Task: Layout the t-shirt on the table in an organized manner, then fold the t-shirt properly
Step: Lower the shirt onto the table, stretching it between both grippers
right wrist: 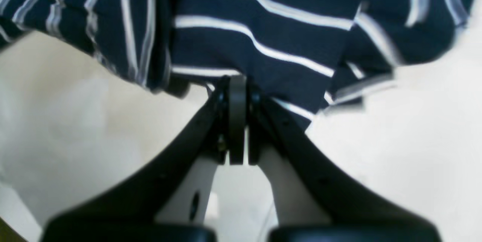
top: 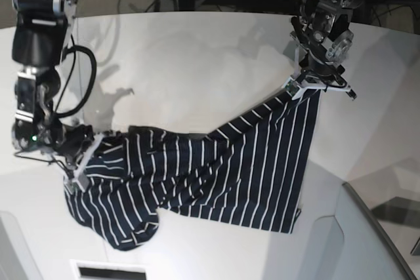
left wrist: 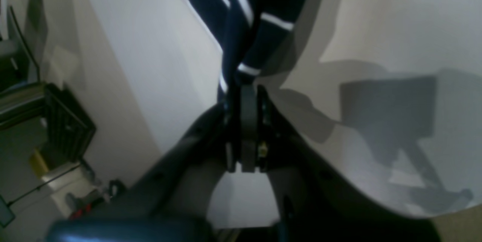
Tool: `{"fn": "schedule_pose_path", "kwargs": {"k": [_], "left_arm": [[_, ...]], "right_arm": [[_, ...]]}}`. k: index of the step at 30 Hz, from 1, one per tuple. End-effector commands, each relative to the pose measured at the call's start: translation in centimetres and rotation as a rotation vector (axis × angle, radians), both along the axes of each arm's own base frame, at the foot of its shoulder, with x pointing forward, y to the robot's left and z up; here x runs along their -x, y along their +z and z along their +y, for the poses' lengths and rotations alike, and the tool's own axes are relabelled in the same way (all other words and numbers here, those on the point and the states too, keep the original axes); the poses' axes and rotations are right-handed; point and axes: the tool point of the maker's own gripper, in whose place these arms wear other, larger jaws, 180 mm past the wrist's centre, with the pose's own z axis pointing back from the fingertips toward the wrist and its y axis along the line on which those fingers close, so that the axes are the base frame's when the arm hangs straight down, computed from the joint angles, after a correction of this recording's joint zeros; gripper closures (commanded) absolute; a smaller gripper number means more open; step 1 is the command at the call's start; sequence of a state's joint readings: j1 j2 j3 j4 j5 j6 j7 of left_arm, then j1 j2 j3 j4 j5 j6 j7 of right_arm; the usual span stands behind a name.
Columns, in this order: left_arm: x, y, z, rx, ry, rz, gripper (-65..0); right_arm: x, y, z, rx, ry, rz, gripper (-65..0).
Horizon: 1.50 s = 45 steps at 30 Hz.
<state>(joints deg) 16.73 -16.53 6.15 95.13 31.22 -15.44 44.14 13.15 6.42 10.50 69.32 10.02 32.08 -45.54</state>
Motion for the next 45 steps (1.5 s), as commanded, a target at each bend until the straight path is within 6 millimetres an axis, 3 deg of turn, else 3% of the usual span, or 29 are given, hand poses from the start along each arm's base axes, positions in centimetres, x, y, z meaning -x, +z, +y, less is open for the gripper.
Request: {"fn": "schedule_pose_path", "kwargs": {"k": [1,8,12,16,22,26,31,41,43,45], "left_arm": [[-0.7,0.9,0.5,-0.023,-0.004,-0.03,0.0],[-0.8,1.1,0.5,-0.023,-0.006,-0.036,0.0],[-1.0,1.2,0.4,-0.024,-0.01,-0.042,0.0],[-1.0,1.4,0.8,-0.034,-0.011,-0.043,0.0],[-2.8,5.3,4.7,-0.112,0.003,-0.131,0.0],[-3.2,7.1,5.4,-0.135,-0.021,-0.146,0.0],[-2.3,6.4,5.0,-0.13,-0.046,-0.084,0.0],[2.0,3.7,4.8,-0.109,-0.014,0.004,0.0],[2.2,3.8,5.3,-0.115,-0.001,0.004,0.0],[2.2,4.1,6.0,-0.118,0.028,-0.005,0.0]], "right_arm": [[-0.8,2.3,0.0,0.01,0.012,-0.065,0.0],[7.5,4.0,-0.6,0.116,-0.007,-0.018,0.0],[12.8,2.2,-0.8,0.126,-0.027,0.086,0.0],[16.2,0.4,-0.5,0.117,-0.026,0.159,0.0],[16.9,1.2,-2.3,0.177,-0.01,0.137,0.0],[17.2,1.4,-2.5,0.192,-0.007,0.144,0.0],[18.9,0.5,-2.1,0.188,0.0,0.206,0.0],[21.8,-0.6,-1.1,0.165,0.001,0.281,-1.2],[22.4,-0.8,-1.4,0.175,0.002,0.314,-5.9],[22.3,-0.4,-1.5,0.183,0.0,0.313,-14.7]]}}
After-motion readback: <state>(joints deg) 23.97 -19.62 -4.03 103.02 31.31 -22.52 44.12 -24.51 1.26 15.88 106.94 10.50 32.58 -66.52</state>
